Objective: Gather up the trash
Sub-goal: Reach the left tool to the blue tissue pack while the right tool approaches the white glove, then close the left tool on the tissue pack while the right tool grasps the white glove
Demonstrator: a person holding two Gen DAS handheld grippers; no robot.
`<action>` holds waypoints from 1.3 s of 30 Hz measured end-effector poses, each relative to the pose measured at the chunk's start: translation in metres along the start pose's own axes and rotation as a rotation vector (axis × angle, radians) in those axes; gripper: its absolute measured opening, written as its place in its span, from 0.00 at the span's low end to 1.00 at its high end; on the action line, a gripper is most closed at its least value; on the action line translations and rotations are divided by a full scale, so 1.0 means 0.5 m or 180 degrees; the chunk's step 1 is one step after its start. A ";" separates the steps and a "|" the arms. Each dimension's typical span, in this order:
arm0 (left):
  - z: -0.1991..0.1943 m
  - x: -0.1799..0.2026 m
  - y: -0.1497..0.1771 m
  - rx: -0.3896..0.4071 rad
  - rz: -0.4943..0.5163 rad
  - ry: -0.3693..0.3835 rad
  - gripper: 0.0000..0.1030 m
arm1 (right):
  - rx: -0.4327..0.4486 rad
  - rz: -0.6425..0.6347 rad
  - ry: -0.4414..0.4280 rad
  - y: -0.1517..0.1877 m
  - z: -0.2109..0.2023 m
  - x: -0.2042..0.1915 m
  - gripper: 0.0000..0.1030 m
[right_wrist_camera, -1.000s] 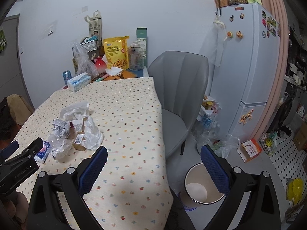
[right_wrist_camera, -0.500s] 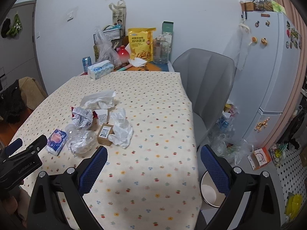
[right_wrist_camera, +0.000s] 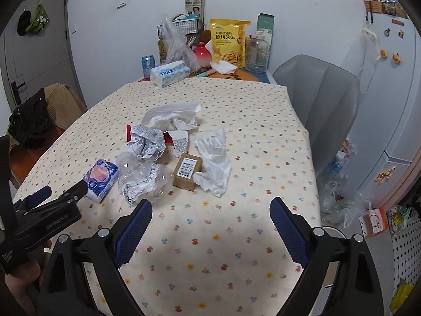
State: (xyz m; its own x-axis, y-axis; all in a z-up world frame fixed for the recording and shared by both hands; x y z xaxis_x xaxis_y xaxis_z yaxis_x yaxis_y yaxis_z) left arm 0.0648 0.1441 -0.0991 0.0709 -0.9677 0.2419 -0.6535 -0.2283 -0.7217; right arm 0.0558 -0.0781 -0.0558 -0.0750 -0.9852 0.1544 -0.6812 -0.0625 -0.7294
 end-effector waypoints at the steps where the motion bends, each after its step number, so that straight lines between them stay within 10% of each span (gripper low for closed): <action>1: 0.010 0.002 -0.001 -0.0029 0.0019 -0.0012 0.95 | -0.0006 -0.0001 -0.0006 -0.001 0.004 -0.002 0.86; 8: 0.078 0.011 -0.008 -0.0293 0.0082 -0.0101 0.93 | -0.0192 0.0085 -0.0064 -0.009 0.061 0.005 0.78; 18: 0.127 0.018 -0.026 -0.0453 0.0120 -0.0056 0.45 | -0.0389 0.0123 -0.0225 -0.029 0.127 -0.012 0.59; 26: 0.122 0.013 -0.053 -0.0308 0.0034 0.0023 0.35 | -0.0463 0.0125 -0.0507 -0.058 0.145 -0.049 0.31; 35: 0.117 -0.008 -0.075 -0.0204 -0.0011 0.0022 0.35 | -0.0605 0.0144 -0.0574 -0.080 0.193 -0.080 0.30; 39: 0.125 -0.016 -0.076 -0.0219 -0.0039 0.0031 0.35 | -0.0625 0.0148 -0.0539 -0.083 0.212 -0.082 0.48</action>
State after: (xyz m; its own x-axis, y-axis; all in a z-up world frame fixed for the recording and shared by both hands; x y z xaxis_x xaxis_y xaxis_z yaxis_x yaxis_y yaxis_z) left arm 0.1360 0.1539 -0.1139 0.0722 -0.9637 0.2569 -0.7029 -0.2319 -0.6724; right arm 0.1643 -0.0520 -0.1023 0.0021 -1.0000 -0.0020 -0.8094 -0.0005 -0.5872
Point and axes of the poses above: each gripper's, at about its wrist camera, not at the fingertips, and z roughly the way its jaws point, x to its right, y to its underside, the point moved 4 cm from there along z, roughly the way its jaws point, and after that the axes turned 13 degrees about y, right-handed, at the moved point
